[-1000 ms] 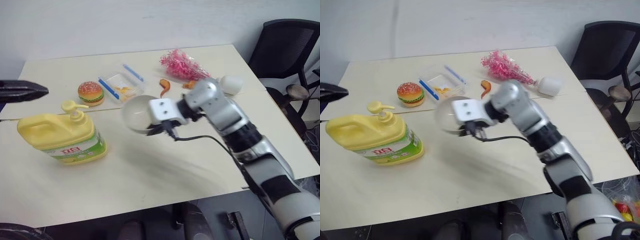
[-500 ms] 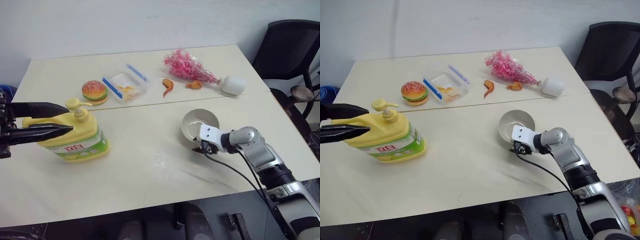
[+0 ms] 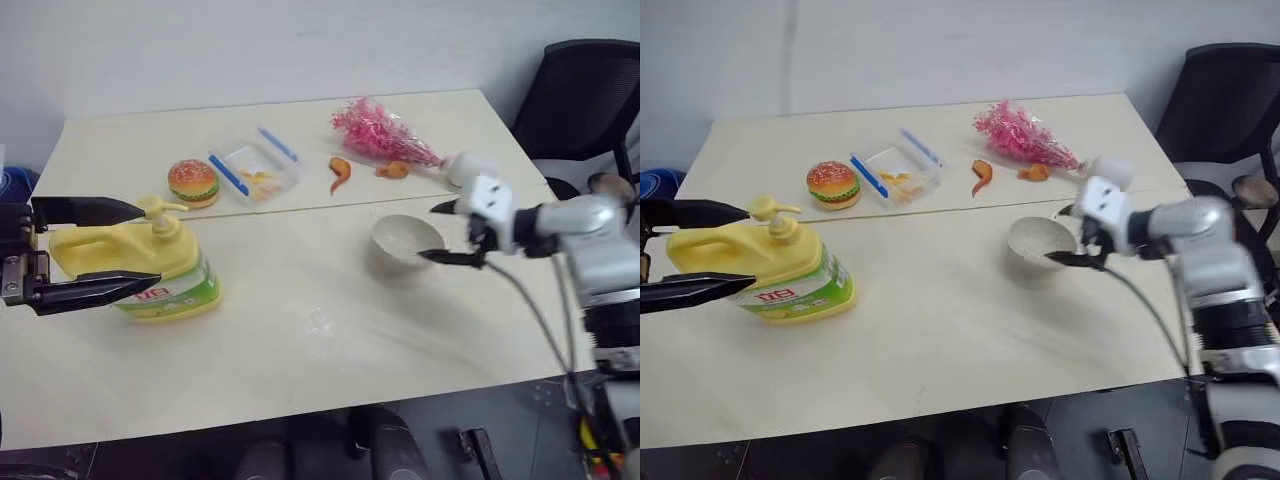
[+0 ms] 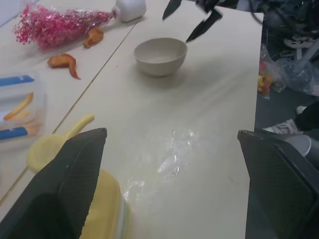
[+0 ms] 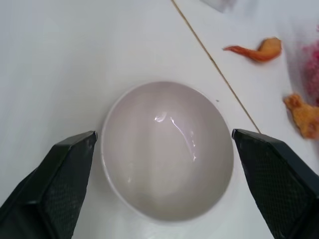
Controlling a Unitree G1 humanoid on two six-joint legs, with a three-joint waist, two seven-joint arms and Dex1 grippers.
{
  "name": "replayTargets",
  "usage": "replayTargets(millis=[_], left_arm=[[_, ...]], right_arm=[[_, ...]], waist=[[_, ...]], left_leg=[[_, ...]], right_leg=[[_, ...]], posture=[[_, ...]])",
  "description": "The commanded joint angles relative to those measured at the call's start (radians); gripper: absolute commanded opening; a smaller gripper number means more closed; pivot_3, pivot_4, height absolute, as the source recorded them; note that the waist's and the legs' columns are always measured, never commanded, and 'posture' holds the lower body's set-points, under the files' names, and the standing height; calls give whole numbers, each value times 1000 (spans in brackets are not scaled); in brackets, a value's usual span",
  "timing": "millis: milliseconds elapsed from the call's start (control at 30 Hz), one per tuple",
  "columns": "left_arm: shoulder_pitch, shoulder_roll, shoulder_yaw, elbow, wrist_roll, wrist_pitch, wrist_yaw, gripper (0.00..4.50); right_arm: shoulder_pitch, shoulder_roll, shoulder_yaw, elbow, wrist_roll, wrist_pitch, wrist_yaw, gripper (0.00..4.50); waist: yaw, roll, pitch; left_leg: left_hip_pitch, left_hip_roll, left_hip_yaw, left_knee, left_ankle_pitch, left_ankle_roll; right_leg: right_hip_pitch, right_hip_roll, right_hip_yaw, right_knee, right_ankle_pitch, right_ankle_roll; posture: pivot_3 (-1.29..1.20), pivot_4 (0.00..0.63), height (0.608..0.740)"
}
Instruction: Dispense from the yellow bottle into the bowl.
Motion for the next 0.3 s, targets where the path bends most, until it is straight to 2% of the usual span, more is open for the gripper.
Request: replayTargets(millis=[33, 200, 300], left_arm=[[34, 11, 86, 25, 24, -8, -38, 4488], [85, 16, 164, 60, 59, -20, -80, 4488], [119, 14, 196, 62, 92, -37, -104, 4488]], right_arm=[[26, -166, -28, 9, 146, -21, 225, 4500], [-53, -342, 81, 188, 275, -49, 241, 4500], [-129, -317, 97, 276, 286, -26, 241, 4500]], waist=[[1, 0, 0], [-8, 1, 1], [-14, 1, 1]], left_leg=[[-1, 0, 0, 0, -1, 1], [0, -1, 4, 0, -1, 3], [-1, 0, 7, 0, -1, 2]], right_leg=[[0, 0, -1, -1, 1, 1], [0, 0, 1, -4, 3, 2], [1, 0, 4, -3, 3, 1]], posture=[[0, 150, 740], [0, 150, 740], [0, 150, 740]])
